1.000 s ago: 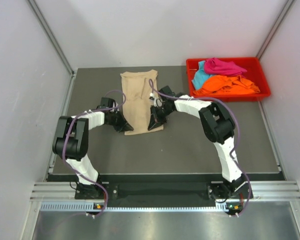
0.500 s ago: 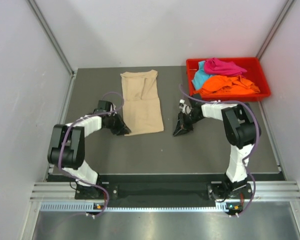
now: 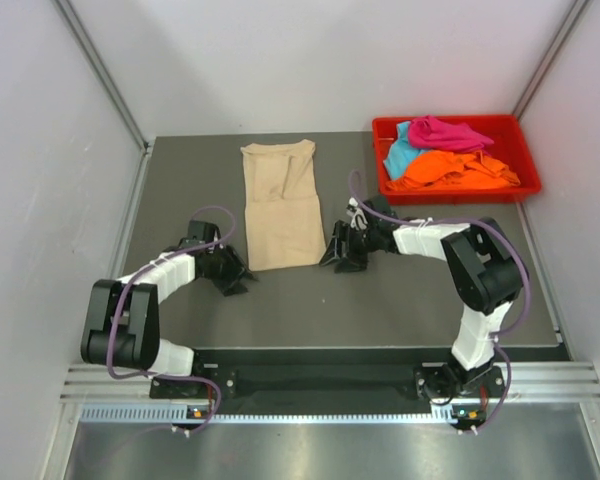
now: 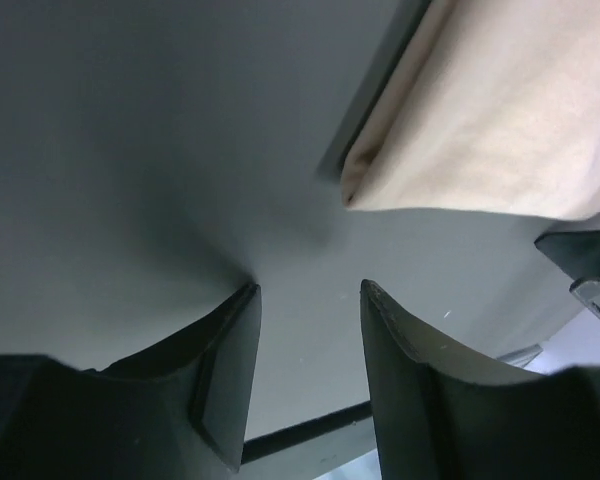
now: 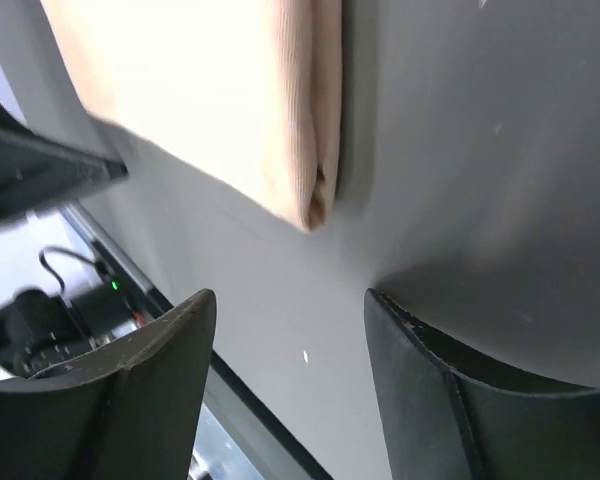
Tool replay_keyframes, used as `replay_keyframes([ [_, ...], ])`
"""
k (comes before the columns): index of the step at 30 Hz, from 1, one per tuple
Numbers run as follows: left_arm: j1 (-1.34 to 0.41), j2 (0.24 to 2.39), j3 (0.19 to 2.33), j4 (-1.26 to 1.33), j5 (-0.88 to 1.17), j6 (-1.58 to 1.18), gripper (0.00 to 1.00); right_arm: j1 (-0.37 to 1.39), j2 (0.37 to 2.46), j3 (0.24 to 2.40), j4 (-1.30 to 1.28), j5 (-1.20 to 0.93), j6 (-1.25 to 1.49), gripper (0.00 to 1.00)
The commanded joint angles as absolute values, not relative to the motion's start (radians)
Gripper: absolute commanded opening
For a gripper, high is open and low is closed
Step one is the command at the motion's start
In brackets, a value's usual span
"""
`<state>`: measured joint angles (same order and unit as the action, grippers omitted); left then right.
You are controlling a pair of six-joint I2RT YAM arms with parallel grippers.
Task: Fold and stack the t-shirts
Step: Fold the tshirt
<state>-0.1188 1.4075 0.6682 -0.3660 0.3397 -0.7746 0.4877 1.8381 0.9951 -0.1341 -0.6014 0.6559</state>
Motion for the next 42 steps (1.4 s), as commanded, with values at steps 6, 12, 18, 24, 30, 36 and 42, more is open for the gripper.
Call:
replay_keyframes([
  [6,-0.107,1.492,0.647,-0.282,0.248,-0.913,0.52,0.515,1.882,1.011,-0.031,-0.417,0.822,0.53],
  [12,-0.107,1.532,0.658,-0.304,0.193,-0.979,0.54,0.522,1.928,1.006,0.02,-0.442,0.871,0.47],
  [18,-0.091,1.563,0.666,-0.295,0.16,-1.012,0.55,0.525,1.942,0.988,0.055,-0.43,0.93,0.42],
  [24,-0.077,1.631,0.693,-0.276,0.163,-1.009,0.49,0.526,1.948,0.991,0.049,-0.417,0.936,0.4],
  [30,-0.074,1.67,0.71,-0.25,0.181,-1.003,0.3,0.525,1.971,1.005,0.038,-0.42,0.933,0.39],
  [36,-0.074,1.674,0.712,-0.267,0.19,-0.988,0.0,0.525,1.999,1.042,0.012,-0.425,0.904,0.31],
  [42,-0.074,1.565,0.712,-0.343,0.192,-0.936,0.0,0.526,1.979,1.071,-0.061,-0.422,0.764,0.0],
])
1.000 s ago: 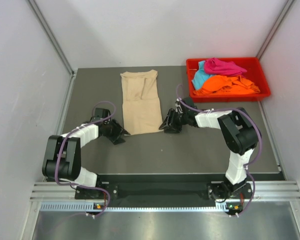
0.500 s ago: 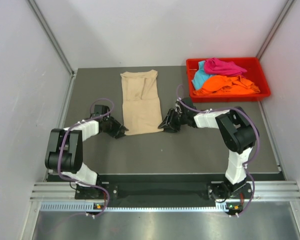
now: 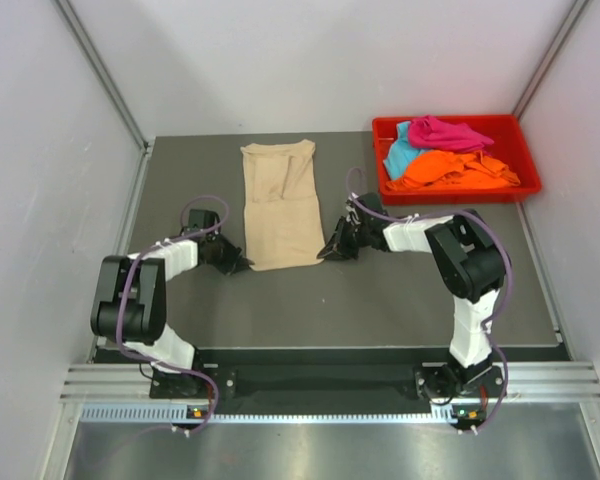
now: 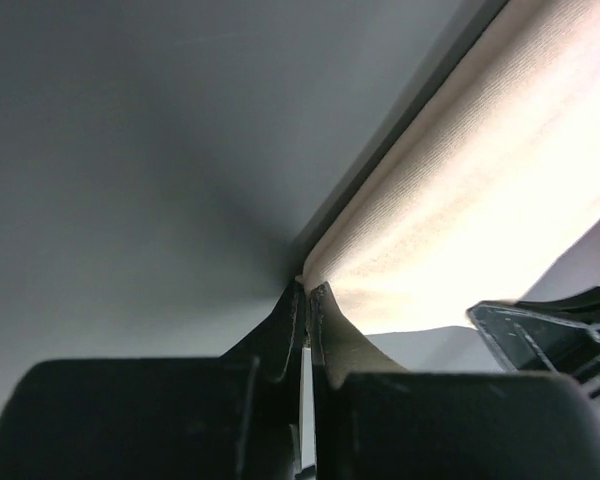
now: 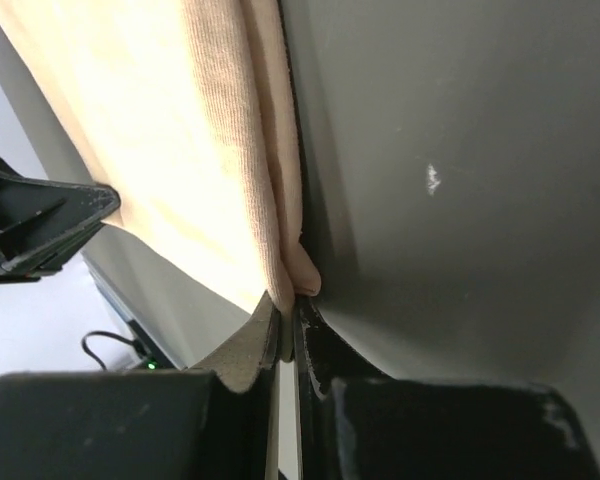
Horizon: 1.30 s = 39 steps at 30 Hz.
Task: Fold and stack the t-shirts
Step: Fold the tshirt
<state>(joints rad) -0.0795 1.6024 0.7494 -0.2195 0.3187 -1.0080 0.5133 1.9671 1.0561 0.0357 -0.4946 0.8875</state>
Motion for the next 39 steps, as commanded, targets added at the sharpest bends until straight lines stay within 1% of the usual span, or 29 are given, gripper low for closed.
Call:
replay_keyframes([
  [1,-0.074,1.54,0.7,-0.347,0.198,-0.934,0.0,0.525,1.967,1.049,-0.06,-0.426,0.747,0.0],
  [7,-0.153,1.266,0.554,-0.448,0.167,-0.946,0.0,0.549,1.835,0.89,-0.058,-0.48,0.651,0.0],
  [8,-0.164,1.167,0.507,-0.493,0.161,-0.956,0.0,0.569,1.788,0.864,-0.063,-0.477,0.64,0.0],
  [11,-0.204,0.999,0.416,-0.592,0.15,-0.992,0.0,0.609,1.68,0.743,-0.061,-0.465,0.643,0.0],
  [12,-0.207,0.894,0.396,-0.626,0.155,-1.006,0.0,0.623,1.652,0.708,-0.042,-0.462,0.666,0.0],
  [13,-0.21,0.843,0.379,-0.658,0.158,-1.017,0.0,0.638,1.623,0.646,-0.037,-0.457,0.676,0.0],
  [14,-0.215,0.743,0.342,-0.722,0.17,-1.026,0.0,0.675,1.565,0.615,-0.034,-0.446,0.69,0.0],
  [17,-0.219,0.599,0.299,-0.816,0.21,-1.055,0.0,0.757,1.444,0.506,-0.02,-0.419,0.761,0.0],
  [18,-0.219,0.51,0.282,-0.874,0.239,-1.068,0.0,0.781,1.413,0.48,-0.012,-0.41,0.808,0.0],
  [19,-0.219,0.465,0.279,-0.912,0.247,-1.071,0.0,0.804,1.384,0.436,-0.014,-0.4,0.83,0.0],
  [20,-0.221,0.389,0.282,-0.948,0.252,-1.075,0.0,0.855,1.327,0.417,-0.015,-0.378,0.853,0.0],
  [21,-0.221,0.356,0.285,-1.013,0.267,-1.078,0.0,0.882,1.301,0.388,-0.017,-0.367,0.895,0.0],
  [23,-0.221,0.281,0.301,-1.058,0.29,-1.081,0.0,0.96,1.243,0.374,-0.029,-0.336,0.932,0.0],
  [26,-0.221,0.238,0.351,-1.14,0.282,-1.092,0.0,1.006,1.175,0.377,-0.077,-0.308,0.962,0.0],
  [31,-0.222,0.274,0.408,-1.128,0.296,-1.108,0.0,1.005,1.117,0.461,-0.218,-0.301,0.916,0.0],
  [34,-0.222,0.38,0.491,-1.048,0.29,-1.089,0.0,0.976,1.12,0.553,-0.299,-0.299,0.856,0.0],
  [35,-0.222,0.467,0.543,-0.999,0.282,-1.078,0.0,0.956,1.127,0.572,-0.313,-0.311,0.835,0.0],
  [37,-0.224,0.564,0.601,-0.953,0.273,-1.046,0.0,0.881,1.158,0.627,-0.34,-0.348,0.81,0.0],
  [38,-0.222,0.659,0.656,-0.906,0.261,-1.031,0.0,0.855,1.167,0.67,-0.36,-0.382,0.783,0.0],
  [39,-0.222,0.707,0.682,-0.876,0.262,-1.02,0.0,0.826,1.181,0.67,-0.37,-0.4,0.766,0.0],
])
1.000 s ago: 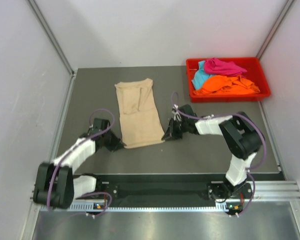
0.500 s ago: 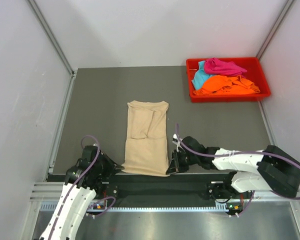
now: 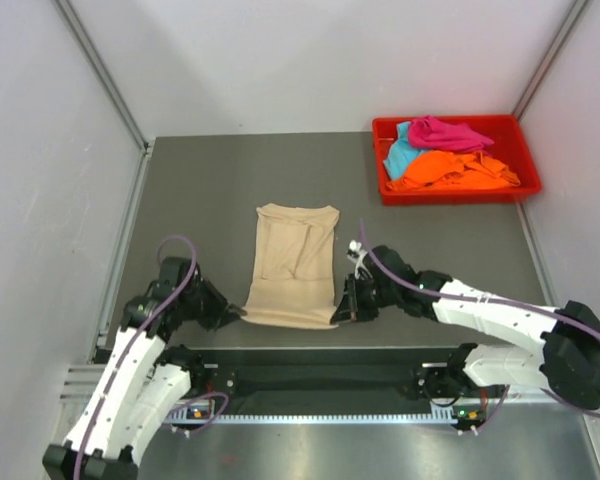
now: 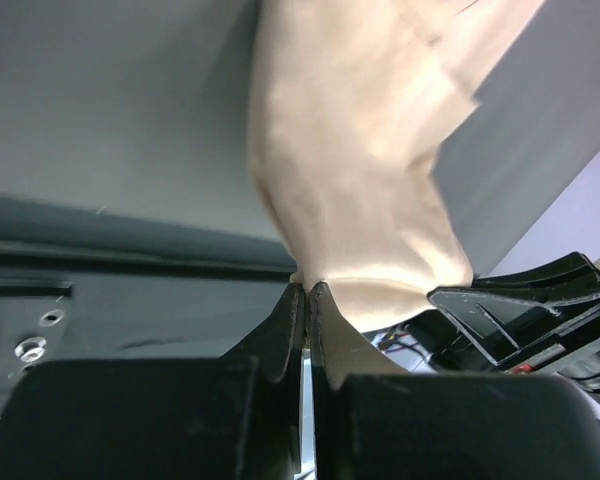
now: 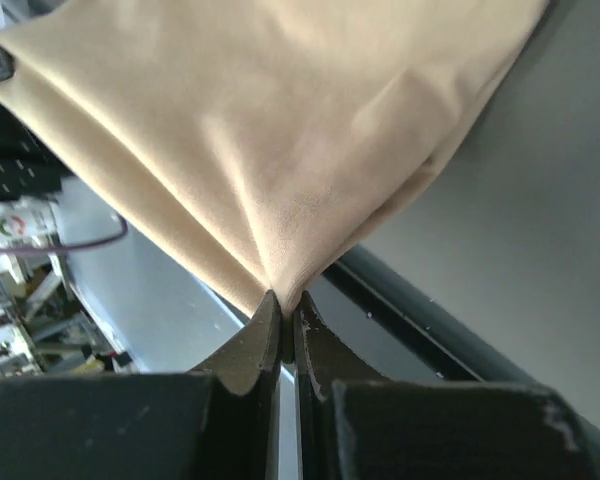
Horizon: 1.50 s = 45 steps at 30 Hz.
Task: Fold and stack the t-shirts
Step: Fold the tshirt
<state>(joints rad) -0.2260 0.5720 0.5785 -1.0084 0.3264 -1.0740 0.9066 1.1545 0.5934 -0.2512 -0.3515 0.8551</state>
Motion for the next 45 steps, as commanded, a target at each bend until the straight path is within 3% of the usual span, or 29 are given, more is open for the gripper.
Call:
replay_keyframes([
  [1,-0.222,0.754,0.708,-0.844,0.264,-1.011,0.0,0.769,1.213,0.719,-0.38,-0.414,0.747,0.0],
  [13,-0.152,1.403,1.132,-0.621,0.282,-0.887,0.0,0.499,1.676,1.314,-0.607,-0.56,0.514,0.0],
  [21,-0.091,1.683,1.403,-0.585,0.351,-0.847,0.0,0.425,1.903,1.642,-0.702,-0.586,0.494,0.0],
  [28,-0.081,1.9,1.564,-0.561,0.417,-0.831,0.0,0.377,2.034,1.759,-0.707,-0.607,0.512,0.0],
  [39,-0.066,2.019,1.629,-0.514,0.413,-0.834,0.0,0.319,2.2,1.853,-0.598,-0.69,0.577,0.0],
  [45,-0.041,2.12,1.689,-0.469,0.391,-0.836,0.0,0.302,2.311,1.929,-0.502,-0.712,0.638,0.08],
])
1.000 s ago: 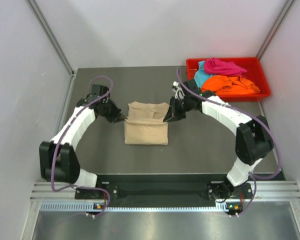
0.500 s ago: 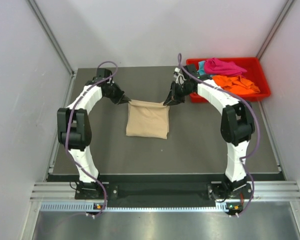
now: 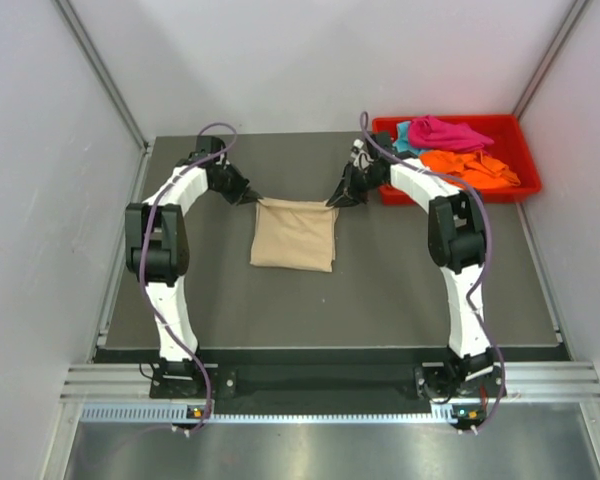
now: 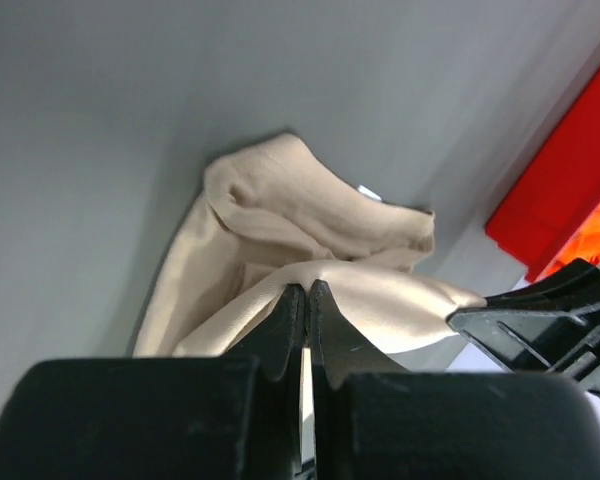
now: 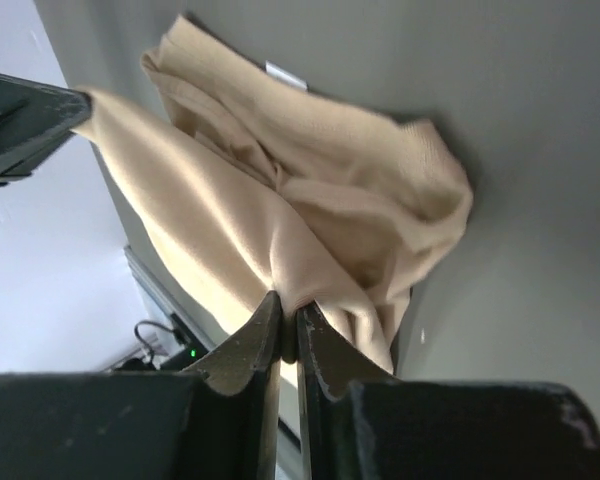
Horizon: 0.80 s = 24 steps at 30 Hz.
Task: Fold and stack the t-shirts
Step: Fold the tshirt
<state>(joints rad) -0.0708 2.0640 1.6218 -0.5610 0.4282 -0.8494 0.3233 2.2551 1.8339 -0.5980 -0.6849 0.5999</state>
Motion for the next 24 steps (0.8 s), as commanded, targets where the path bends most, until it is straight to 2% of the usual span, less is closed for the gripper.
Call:
replay_keyframes([
  [1,-0.038,2.132,1.7,-0.459,0.39,-0.835,0.0,0.301,2.334,1.963,-0.496,-0.704,0.637,0.1],
  [3,-0.032,2.166,1.733,-0.401,0.376,-0.81,0.01,0.288,2.391,2.045,-0.474,-0.683,0.644,0.2],
  [4,-0.031,2.21,1.756,-0.393,0.373,-0.799,0.07,0.284,2.41,2.069,-0.451,-0.68,0.656,0.28],
  [5,-0.026,2.236,1.796,-0.408,0.371,-0.787,0.26,0.278,2.425,2.121,-0.451,-0.672,0.655,0.32],
  [7,-0.02,2.291,1.914,-0.449,0.359,-0.752,0.47,0.267,2.457,2.192,-0.515,-0.616,0.611,0.35],
  [8,-0.02,2.299,1.955,-0.469,0.356,-0.712,0.53,0.261,2.462,2.248,-0.541,-0.594,0.594,0.45],
  [10,-0.02,2.266,2.04,-0.515,0.293,-0.643,0.54,0.245,2.428,2.252,-0.574,-0.569,0.553,0.5],
  [12,-0.02,2.18,2.017,-0.5,0.279,-0.614,0.67,0.245,2.355,2.198,-0.589,-0.546,0.505,0.58],
  [15,-0.029,2.103,1.947,-0.47,0.334,-0.61,0.68,0.259,2.239,2.054,-0.575,-0.534,0.443,0.64],
  [16,-0.035,2.047,1.859,-0.448,0.371,-0.615,0.67,0.267,2.209,2.015,-0.543,-0.537,0.427,0.65],
  [18,-0.067,1.966,1.678,-0.329,0.431,-0.633,0.62,0.3,2.152,1.925,-0.508,-0.551,0.422,0.65],
  [19,-0.077,1.948,1.619,-0.271,0.457,-0.65,0.55,0.314,2.149,1.91,-0.476,-0.57,0.42,0.65],
  [21,-0.104,1.925,1.48,-0.125,0.521,-0.725,0.49,0.353,2.16,1.899,-0.45,-0.586,0.426,0.62],
  [22,-0.112,1.925,1.448,-0.085,0.538,-0.75,0.43,0.363,2.166,1.895,-0.399,-0.6,0.455,0.6],
  [24,-0.129,1.933,1.364,0.097,0.572,-0.822,0.35,0.383,2.178,1.833,-0.291,-0.617,0.515,0.45],
])
